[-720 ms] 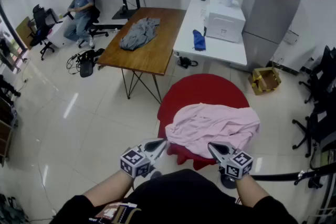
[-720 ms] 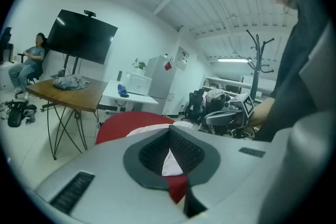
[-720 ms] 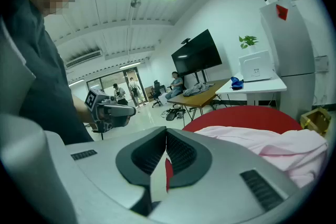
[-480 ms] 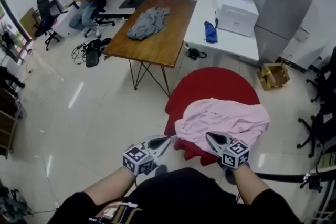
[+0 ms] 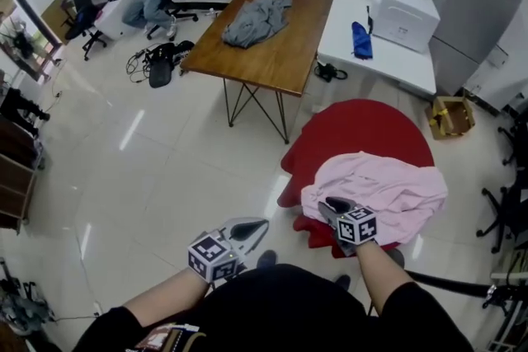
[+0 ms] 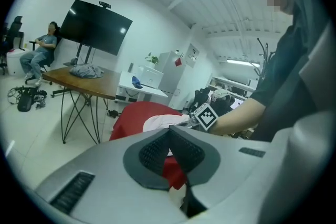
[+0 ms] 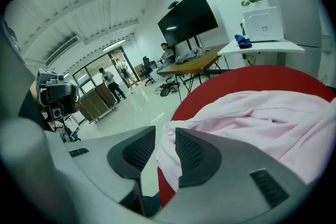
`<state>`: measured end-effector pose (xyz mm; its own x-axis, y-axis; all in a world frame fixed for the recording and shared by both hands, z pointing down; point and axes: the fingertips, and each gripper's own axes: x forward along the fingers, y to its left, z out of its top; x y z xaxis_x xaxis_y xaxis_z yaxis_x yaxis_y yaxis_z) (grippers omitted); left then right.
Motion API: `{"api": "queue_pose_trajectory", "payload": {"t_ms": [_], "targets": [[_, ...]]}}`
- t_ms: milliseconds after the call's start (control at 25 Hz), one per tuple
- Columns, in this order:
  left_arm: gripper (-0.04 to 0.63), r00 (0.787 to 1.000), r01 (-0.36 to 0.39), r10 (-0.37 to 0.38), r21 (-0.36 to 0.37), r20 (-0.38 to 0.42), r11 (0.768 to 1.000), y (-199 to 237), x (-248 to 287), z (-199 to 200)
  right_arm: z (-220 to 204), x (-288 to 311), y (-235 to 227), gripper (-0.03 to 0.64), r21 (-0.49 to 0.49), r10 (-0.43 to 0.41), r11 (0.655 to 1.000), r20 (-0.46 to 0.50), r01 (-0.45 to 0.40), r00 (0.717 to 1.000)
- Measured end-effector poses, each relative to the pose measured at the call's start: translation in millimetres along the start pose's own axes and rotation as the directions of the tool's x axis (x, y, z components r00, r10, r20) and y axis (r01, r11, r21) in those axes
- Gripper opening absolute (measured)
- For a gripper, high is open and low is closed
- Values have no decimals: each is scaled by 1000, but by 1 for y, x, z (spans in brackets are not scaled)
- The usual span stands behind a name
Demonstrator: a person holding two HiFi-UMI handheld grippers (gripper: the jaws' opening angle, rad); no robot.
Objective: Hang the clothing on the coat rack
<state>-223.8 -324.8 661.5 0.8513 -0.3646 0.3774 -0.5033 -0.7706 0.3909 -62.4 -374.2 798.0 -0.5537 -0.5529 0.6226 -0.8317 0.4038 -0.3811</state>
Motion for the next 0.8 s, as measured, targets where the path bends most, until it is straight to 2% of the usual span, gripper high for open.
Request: {"api": "queue_pose_trajectory", "payload": {"t_ms": [80,280,480,600,720,800], "targets": [[0,1000,-16,16,-3,-5,1000,6,-11,-1,-6,13,-7,149,40,-16,999,-20,17,1000],[0,999,-49,49,-20,-13,999,20,-33,-12,-15,37,-17,149,76,-40,996,-52,44,998],[0,998,-56,56,-37,-11,998,27,-40,-12,-23,51,-19,147,89,-31,995,-78,38,996],[0,998,-64,64,-39,-14,997,28,-43,-11,-20,55,-17,106,86,-22,996,-71,28,997],[0,998,-65,65,-33,-16,997,28,-46,-12,-18,55,-14,0,82,-21,996,-47,24,999],[0,998,-68,67,-27,-15,997,29,-47,-11,-15,52,-11,0,64,-1,998,-24,3,1000]]}}
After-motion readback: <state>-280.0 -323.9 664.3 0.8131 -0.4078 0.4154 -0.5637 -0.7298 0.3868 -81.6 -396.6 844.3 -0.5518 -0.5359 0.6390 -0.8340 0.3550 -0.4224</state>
